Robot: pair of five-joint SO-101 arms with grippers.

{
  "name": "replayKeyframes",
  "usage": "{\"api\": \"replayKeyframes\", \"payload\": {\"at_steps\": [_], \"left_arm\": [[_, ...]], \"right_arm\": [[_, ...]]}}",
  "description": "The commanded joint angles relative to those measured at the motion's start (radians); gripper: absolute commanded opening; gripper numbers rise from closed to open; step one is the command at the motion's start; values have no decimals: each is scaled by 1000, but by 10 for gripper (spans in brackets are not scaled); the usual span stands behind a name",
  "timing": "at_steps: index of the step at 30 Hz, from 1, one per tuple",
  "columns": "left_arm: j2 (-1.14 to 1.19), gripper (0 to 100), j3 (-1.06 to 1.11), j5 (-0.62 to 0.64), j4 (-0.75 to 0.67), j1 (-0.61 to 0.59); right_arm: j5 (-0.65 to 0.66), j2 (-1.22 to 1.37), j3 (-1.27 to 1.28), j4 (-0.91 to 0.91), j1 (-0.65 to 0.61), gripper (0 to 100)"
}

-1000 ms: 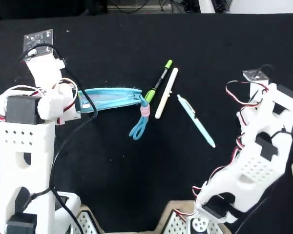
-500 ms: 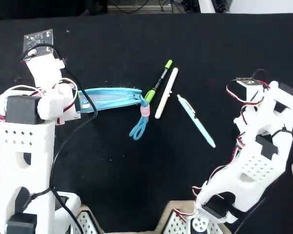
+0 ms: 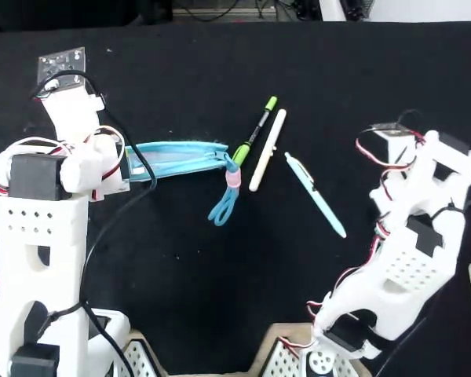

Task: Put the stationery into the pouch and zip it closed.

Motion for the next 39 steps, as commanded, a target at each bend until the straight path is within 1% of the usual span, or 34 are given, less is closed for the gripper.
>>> {"api": "replayKeyframes", "payload": {"at_steps": [1,3,6,8,9,12,15,17,21,25,27,29,31,33,36,39], "left_arm": [[-5,30,-1,12,-9,-12],[-5,30,-1,12,-9,-12],[-5,30,-1,12,-9,-12],[-5,30,-1,12,-9,-12],[-5,30,-1,12,-9,-12],[-5,30,-1,12,-9,-12],[-5,30,-1,12,-8,-12],[-5,30,-1,12,-9,-12],[-5,30,1,12,-9,-12],[-5,30,1,12,-8,-12],[-5,30,1,12,-8,-12],[-5,31,1,12,-8,-12],[-5,31,1,12,-8,-12],[-5,31,1,12,-8,-12],[-5,31,1,12,-6,-12],[-5,31,1,11,-6,-12]], "right_arm": [[-8,-10,42,-83,-25,190],[-8,-16,42,-94,-21,158],[-23,-67,19,-64,-18,15],[-61,-136,5,-20,-18,24],[-74,-180,1,11,-18,11],[-104,-361,-1,94,-32,11],[-178,-567,4,169,-87,11],[-247,-705,-2,206,-147,11],[-428,-980,-4,204,-334,11],[-709,-1213,2,123,-568,11],[-815,-1296,4,52,-710,12],[-861,-1348,5,-25,-870,12],[-864,-1372,16,-91,-1022,12],[-864,-1389,48,-157,-1148,12],[-864,-1408,117,-255,-1250,12],[-864,-1431,199,-385,-1283,12]]}}
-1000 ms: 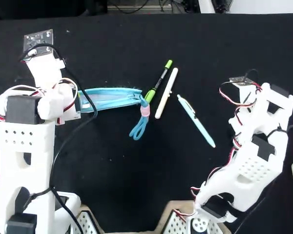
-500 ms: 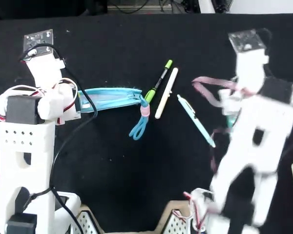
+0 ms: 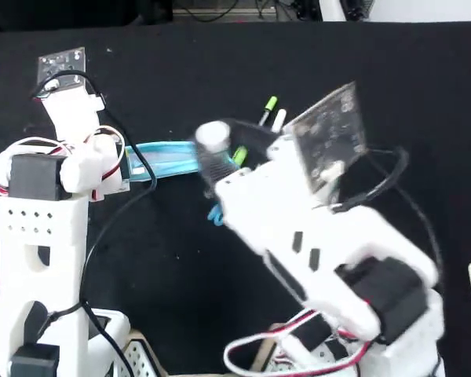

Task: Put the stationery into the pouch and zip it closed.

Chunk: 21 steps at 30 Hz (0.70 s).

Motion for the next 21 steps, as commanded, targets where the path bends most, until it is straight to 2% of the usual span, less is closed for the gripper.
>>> {"api": "replayKeyframes", "payload": {"at_steps": [1,8,14,21], "left_arm": [[-5,31,1,11,-6,-12],[-5,30,1,9,-6,-12],[-5,30,1,9,-6,-12],[-5,30,1,11,-8,-12]], "right_arm": [[-11,-41,70,-178,-43,12],[-11,-87,328,-505,-44,12],[-11,-101,556,-712,-35,11],[-11,-101,760,-948,57,11]]}}
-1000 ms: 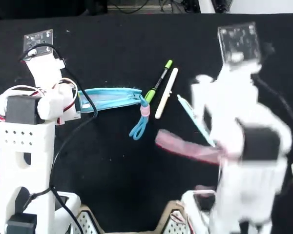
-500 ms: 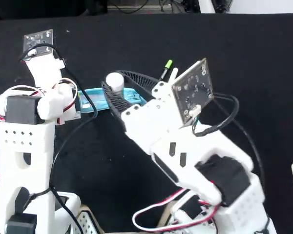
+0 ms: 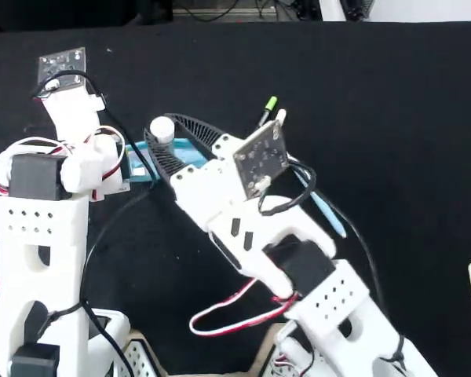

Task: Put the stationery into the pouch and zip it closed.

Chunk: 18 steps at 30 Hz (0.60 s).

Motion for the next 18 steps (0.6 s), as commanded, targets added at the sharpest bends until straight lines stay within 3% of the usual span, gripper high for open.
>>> {"api": "replayKeyframes", "payload": {"at_steps": [1,7,11,13,18], "left_arm": [[-5,30,1,11,-9,-12],[-5,31,1,12,-11,-12],[-5,31,1,12,-11,-12],[-5,31,1,12,-11,-12],[-5,30,1,12,-11,-12]], "right_arm": [[-8,-27,44,-77,61,11],[-8,-28,27,138,48,37],[-12,-28,-77,361,0,222],[-9,-28,-142,442,-23,266],[-9,-28,-354,589,-21,191]]}}
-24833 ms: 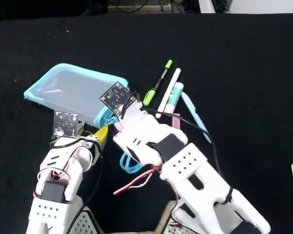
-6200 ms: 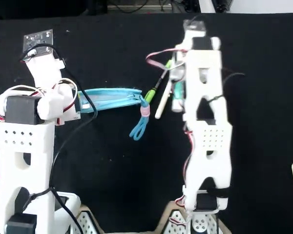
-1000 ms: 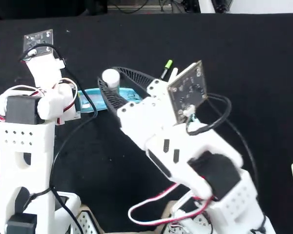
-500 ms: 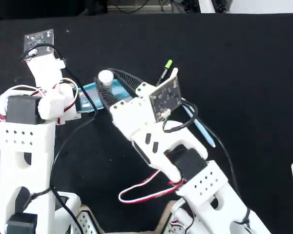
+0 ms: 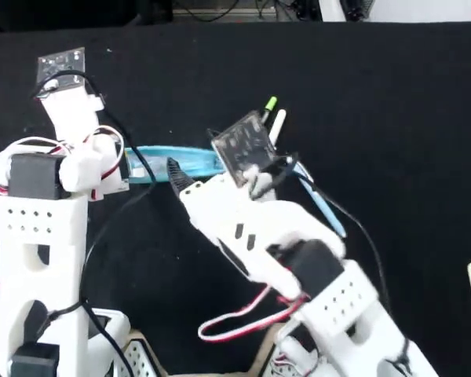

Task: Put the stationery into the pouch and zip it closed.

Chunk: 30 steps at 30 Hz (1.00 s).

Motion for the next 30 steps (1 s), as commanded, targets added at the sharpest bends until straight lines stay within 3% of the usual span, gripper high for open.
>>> {"api": "replayKeyframes", "payload": {"at_steps": [1,5,9,14,17,20,30], "left_arm": [[-5,30,1,11,-11,-10],[-5,30,1,9,-8,-10],[-5,30,1,8,-6,-10],[-5,30,1,8,-8,-10],[-5,30,1,9,-9,-10],[-5,30,1,9,-9,-10],[-5,30,1,9,-6,-10]], "right_arm": [[-6,-18,-202,94,-8,171],[-5,-16,-371,221,74,118],[-5,-10,-455,336,282,117],[-5,25,-390,373,575,117],[-5,131,-315,373,684,117],[29,292,-272,371,726,147],[354,886,-392,341,698,191]]}}
